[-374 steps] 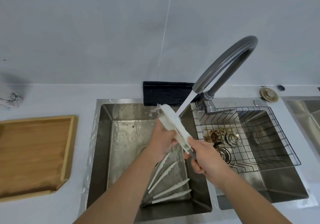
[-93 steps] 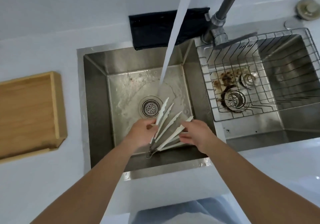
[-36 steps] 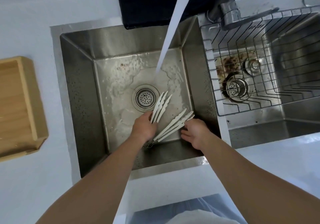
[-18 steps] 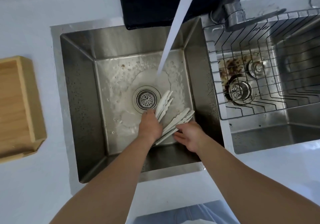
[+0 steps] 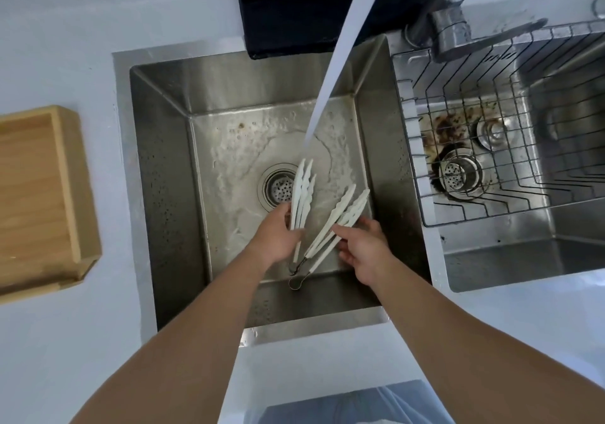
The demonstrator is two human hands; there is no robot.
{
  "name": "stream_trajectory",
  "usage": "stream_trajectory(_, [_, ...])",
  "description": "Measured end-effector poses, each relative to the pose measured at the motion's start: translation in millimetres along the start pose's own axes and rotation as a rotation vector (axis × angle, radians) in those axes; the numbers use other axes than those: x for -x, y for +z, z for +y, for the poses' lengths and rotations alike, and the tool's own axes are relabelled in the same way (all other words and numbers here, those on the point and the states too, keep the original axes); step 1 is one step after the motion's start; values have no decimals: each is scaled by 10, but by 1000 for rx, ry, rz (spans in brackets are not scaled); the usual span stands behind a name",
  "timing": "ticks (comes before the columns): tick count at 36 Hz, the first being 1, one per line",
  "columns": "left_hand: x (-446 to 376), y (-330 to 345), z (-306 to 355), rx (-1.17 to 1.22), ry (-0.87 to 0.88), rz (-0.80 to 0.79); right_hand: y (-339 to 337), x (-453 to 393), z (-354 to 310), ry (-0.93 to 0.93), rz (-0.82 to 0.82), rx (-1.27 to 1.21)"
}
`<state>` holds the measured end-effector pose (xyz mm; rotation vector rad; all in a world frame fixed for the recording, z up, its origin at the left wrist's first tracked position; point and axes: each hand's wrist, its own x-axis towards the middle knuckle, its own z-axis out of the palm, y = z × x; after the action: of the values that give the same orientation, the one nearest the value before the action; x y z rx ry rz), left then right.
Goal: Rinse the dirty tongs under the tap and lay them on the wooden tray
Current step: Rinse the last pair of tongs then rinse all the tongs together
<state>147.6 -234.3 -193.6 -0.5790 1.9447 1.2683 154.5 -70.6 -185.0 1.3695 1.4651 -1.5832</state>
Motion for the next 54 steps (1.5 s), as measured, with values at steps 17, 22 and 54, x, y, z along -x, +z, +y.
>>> stream_trajectory(17, [469, -121, 213, 288, 65, 60, 113, 387, -136, -187, -244, -52])
stream_trajectory(22, [623, -198, 311, 360, 68, 52, 112, 536, -256, -206, -244, 5])
stream_trajectory(54, [867, -692, 741, 722, 166, 130, 473, 1103, -1315, -335, -546, 41])
